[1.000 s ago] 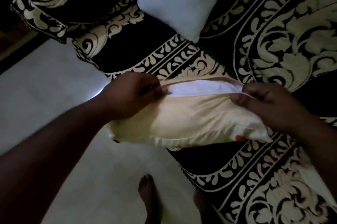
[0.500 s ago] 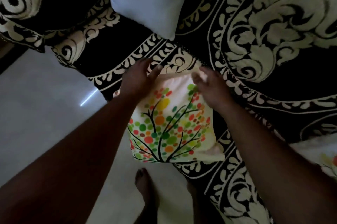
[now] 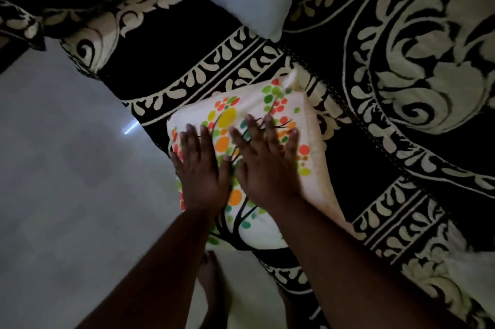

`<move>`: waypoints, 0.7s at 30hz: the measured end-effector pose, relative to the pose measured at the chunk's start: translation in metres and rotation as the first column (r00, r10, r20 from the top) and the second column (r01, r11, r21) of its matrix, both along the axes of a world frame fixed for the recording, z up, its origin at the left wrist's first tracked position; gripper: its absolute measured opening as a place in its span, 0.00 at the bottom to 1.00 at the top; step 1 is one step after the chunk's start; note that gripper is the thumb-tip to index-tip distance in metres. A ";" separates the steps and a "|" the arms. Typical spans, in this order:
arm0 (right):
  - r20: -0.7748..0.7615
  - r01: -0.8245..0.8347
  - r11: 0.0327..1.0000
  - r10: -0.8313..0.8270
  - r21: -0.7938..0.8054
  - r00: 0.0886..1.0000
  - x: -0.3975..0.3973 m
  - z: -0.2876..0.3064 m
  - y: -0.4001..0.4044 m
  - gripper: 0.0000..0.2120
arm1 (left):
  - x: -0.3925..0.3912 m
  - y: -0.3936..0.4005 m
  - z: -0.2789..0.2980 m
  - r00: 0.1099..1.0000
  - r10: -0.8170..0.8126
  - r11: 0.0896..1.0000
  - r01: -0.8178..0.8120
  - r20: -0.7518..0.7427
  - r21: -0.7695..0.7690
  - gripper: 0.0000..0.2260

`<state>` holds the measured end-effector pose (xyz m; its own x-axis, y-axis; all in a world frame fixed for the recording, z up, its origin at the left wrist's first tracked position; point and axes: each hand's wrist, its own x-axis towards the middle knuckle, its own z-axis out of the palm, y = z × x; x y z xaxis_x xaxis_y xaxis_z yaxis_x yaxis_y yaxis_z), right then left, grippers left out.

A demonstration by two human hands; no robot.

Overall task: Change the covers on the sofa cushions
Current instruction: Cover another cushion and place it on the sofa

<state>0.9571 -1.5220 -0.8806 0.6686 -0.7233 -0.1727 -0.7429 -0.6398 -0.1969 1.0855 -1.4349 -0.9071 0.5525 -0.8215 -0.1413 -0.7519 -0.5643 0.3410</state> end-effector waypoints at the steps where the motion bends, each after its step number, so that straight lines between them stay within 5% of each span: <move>1: 0.010 0.043 0.999 -0.044 0.016 0.999 -0.008 -0.011 -0.007 0.32 | -0.007 -0.009 -0.006 0.998 -0.039 0.999 0.038 0.041 0.028 0.33; 11: 0.055 0.264 0.963 -0.267 0.063 0.962 -0.047 -0.090 -0.120 0.34 | -0.040 -0.154 -0.054 0.982 -0.185 0.981 0.182 0.042 0.062 0.36; 21: -0.045 0.098 0.983 -0.092 0.158 0.995 -0.126 -0.026 0.026 0.33 | -0.103 0.014 -0.001 0.933 -0.329 0.909 0.354 -0.143 0.220 0.33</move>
